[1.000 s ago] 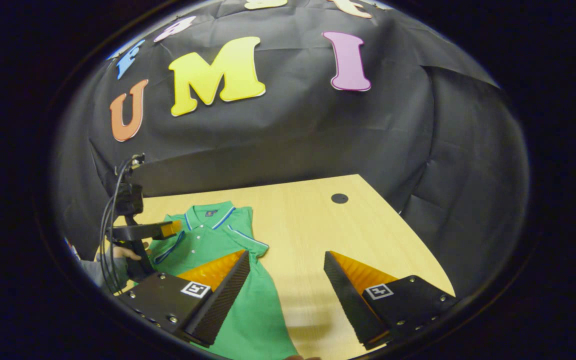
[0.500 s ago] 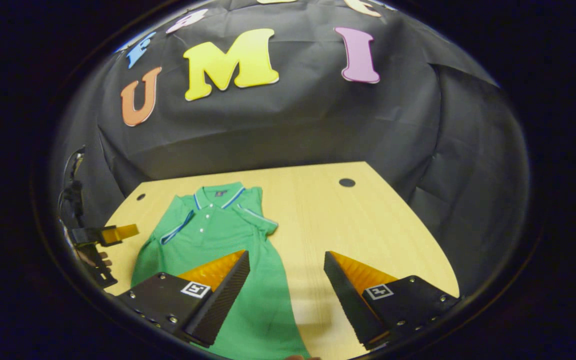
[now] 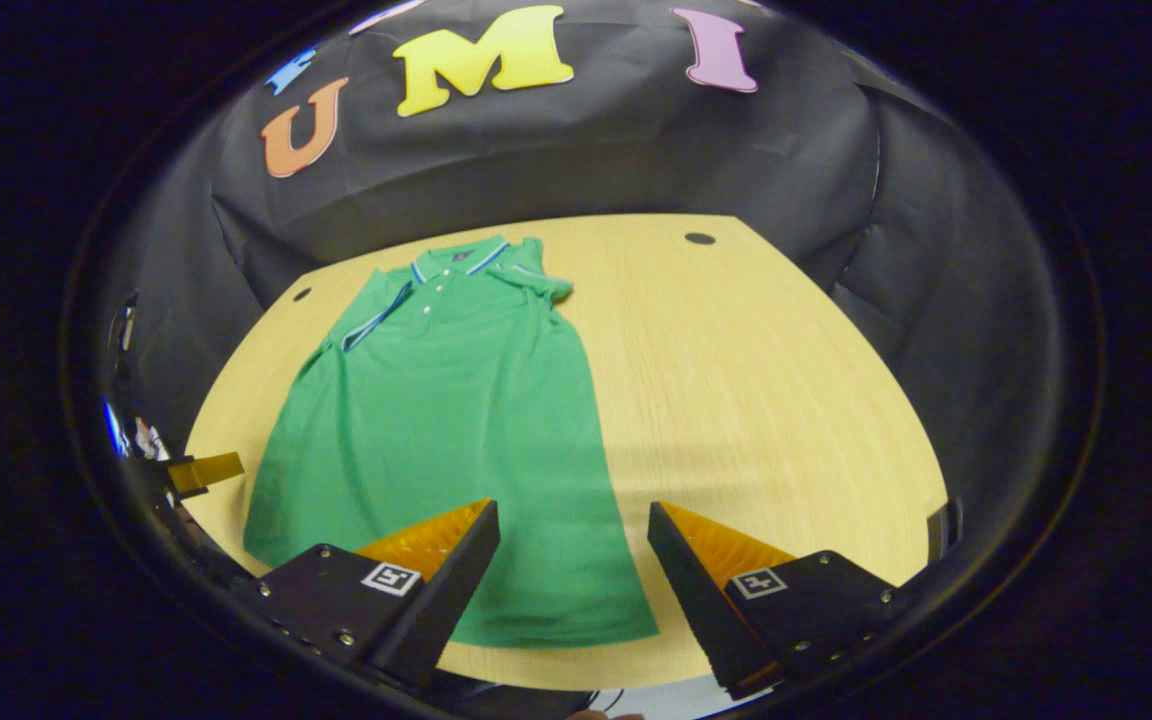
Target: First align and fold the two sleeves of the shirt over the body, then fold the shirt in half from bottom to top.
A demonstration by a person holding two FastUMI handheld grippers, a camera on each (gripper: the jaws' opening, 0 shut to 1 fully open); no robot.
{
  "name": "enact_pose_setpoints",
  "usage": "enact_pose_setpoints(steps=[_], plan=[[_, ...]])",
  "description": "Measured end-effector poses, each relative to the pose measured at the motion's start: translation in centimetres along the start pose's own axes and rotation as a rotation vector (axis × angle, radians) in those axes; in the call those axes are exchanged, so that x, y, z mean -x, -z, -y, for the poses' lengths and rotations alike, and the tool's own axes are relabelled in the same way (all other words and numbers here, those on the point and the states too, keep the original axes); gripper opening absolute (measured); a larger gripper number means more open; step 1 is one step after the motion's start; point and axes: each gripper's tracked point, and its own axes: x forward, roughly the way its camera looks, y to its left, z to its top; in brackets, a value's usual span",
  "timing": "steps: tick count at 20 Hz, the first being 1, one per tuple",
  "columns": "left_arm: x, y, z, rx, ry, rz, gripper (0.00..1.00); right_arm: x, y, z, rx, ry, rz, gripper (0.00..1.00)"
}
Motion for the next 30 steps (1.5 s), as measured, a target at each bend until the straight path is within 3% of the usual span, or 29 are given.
enact_pose_setpoints(steps=[7,16,30], plan=[[1.2,4.3,-0.8,-0.004,-0.018,-0.057,0.99,0.6,4.2,0.6,0.006,0.025,-0.046,0.96],[1.2,7.6,-0.3,-0.025,-0.021,-0.110,0.99,-0.2,6.8,1.3,0.056,0.067,-0.099,0.96],[1.0,7.6,0.2,-0.089,-0.010,-0.113,0.99,-0.5,8.0,0.8,0.058,0.074,-0.157,1.00]])
